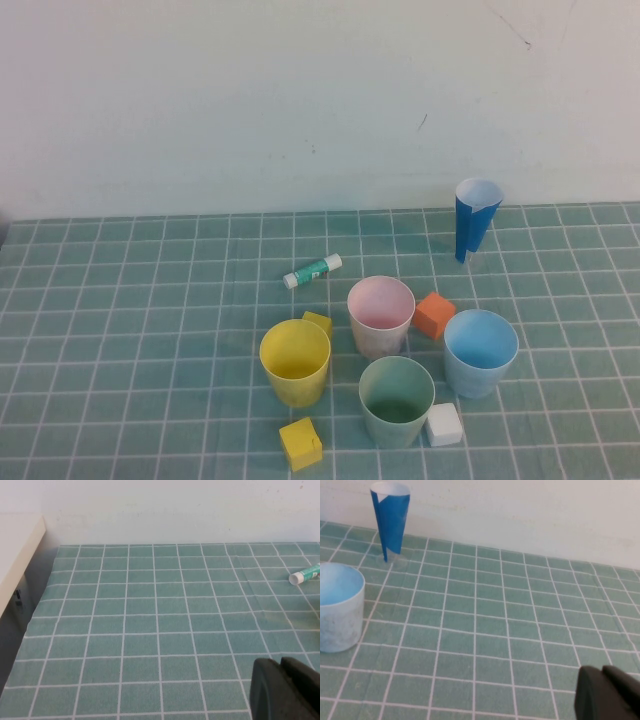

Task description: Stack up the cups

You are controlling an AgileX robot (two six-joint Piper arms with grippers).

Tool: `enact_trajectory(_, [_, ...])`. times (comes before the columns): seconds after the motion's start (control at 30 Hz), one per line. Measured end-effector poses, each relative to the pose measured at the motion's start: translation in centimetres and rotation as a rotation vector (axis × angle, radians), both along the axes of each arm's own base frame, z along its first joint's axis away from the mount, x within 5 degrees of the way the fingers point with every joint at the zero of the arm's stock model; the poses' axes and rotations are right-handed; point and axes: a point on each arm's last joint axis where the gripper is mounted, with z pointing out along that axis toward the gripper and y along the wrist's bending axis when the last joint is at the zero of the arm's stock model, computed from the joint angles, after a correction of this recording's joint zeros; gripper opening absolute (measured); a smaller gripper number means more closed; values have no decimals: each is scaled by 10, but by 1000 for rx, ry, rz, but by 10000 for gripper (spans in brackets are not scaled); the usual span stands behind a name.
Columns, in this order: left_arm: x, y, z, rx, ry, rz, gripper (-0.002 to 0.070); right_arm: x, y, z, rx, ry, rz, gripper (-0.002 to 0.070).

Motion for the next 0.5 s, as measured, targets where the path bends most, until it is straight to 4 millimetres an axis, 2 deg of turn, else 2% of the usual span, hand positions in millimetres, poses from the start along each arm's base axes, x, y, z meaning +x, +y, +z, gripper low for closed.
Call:
enact_trajectory(0.37, [0, 0, 0, -13, 1, 0, -2, 0, 0, 0, 0, 0, 0, -3])
enact_trajectory(0.43, [0, -2, 0, -118, 1, 4, -2, 0, 0, 0, 0, 0, 0, -3])
enact_trajectory(0.5, [0, -7, 1, -353, 5, 17, -2, 0, 0, 0, 0, 0, 0, -3])
